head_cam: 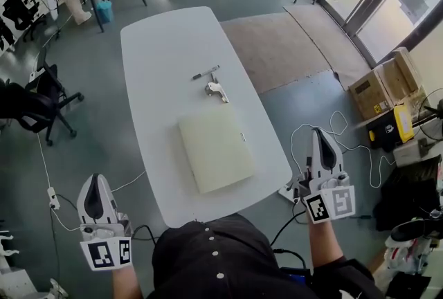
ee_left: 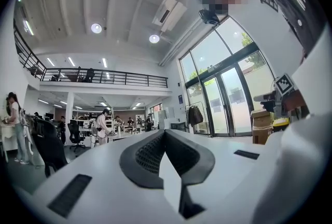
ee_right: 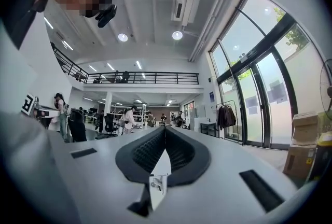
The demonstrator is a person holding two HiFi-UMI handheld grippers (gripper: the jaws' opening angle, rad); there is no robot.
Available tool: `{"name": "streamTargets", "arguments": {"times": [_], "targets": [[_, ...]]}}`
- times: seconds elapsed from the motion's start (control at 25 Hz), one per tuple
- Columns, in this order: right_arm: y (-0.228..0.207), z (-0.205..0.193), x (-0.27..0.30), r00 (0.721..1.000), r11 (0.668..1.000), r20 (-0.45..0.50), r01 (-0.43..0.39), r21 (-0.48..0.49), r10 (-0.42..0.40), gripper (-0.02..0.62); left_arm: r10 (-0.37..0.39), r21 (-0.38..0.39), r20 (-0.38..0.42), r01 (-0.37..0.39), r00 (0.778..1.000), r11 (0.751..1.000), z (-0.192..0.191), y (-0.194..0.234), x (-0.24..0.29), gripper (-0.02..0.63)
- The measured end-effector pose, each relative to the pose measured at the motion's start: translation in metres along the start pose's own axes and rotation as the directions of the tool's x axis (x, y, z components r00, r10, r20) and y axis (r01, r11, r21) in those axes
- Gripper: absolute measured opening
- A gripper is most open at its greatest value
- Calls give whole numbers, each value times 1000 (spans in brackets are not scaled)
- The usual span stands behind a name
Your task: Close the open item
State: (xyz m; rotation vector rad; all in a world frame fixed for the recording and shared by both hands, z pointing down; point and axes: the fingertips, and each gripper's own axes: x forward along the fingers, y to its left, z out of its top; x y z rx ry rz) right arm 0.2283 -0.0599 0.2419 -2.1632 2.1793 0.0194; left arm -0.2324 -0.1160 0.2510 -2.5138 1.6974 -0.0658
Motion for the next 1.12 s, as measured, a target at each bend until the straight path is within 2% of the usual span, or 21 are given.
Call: {"name": "streamTargets", "arguments": {"times": [1.12], "targets": [[17, -13, 5, 999, 999, -49, -23, -31, 21, 26, -9, 3, 4, 9, 1000, 1000, 1, -7, -7, 17]]}}
